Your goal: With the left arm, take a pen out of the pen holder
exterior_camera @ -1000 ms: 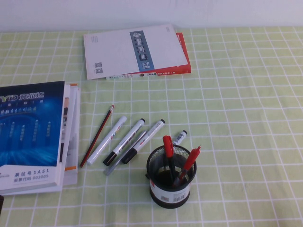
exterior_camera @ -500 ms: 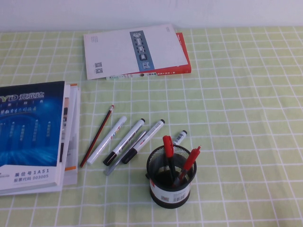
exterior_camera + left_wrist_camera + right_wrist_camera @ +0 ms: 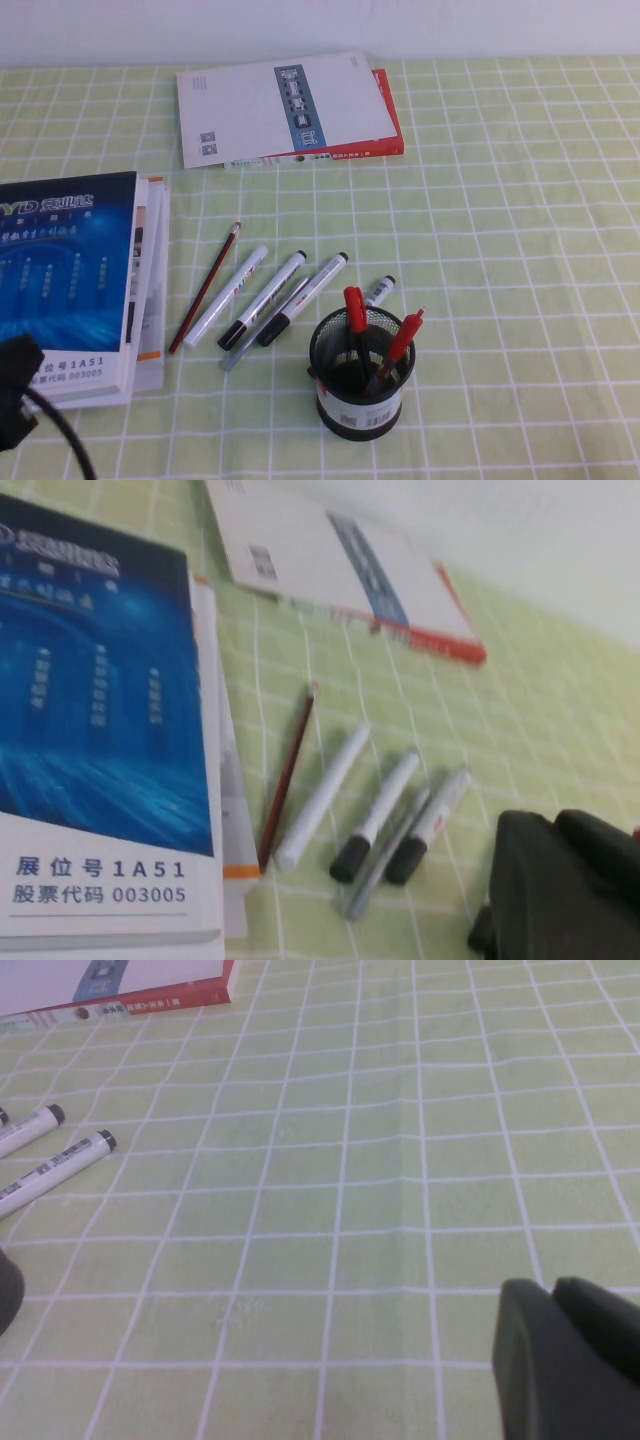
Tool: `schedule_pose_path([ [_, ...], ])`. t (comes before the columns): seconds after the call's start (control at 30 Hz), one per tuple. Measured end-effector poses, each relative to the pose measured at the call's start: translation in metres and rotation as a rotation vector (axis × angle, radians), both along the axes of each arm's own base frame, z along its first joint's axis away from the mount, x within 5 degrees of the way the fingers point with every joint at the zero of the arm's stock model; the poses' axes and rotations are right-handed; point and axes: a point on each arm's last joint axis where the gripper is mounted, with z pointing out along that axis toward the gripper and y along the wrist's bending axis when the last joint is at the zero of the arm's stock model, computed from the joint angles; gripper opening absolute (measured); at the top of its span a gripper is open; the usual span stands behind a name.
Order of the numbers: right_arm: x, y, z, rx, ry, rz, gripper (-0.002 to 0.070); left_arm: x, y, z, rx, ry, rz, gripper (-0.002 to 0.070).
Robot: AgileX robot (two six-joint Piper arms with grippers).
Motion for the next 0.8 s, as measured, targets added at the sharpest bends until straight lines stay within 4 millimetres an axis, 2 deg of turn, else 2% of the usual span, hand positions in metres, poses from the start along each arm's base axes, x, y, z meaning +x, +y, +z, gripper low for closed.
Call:
schedule_pose_path([
  [0.1, 0.0, 0.0, 0.0, 0.0, 0.0, 0.0, -0.0014, 0.018, -0.006, 0.018, 0.086, 0.073, -0.092, 0.0],
  [0.27, 0.0, 0.0, 0.0, 0.0, 0.0, 0.0, -0.0014, 0.059, -0.013, 0.035, 0.202, 0.168, -0.217, 0.0],
  [0.47, 0.0, 0.0, 0.0, 0.0, 0.0, 0.0, -0.0014, 0.101, -0.027, 0.034, 0.269, 0.185, -0.311, 0.0],
  [0.63, 0.0, 0.0, 0.0, 0.0, 0.0, 0.0, -0.0014, 0.119, -0.061, 0.015, 0.316, 0.183, -0.424, 0.0],
  [0.8, 0.0, 0.0, 0.0, 0.0, 0.0, 0.0, -0.0014, 0.115, -0.11, 0.004, 0.351, 0.12, -0.559, 0.0],
])
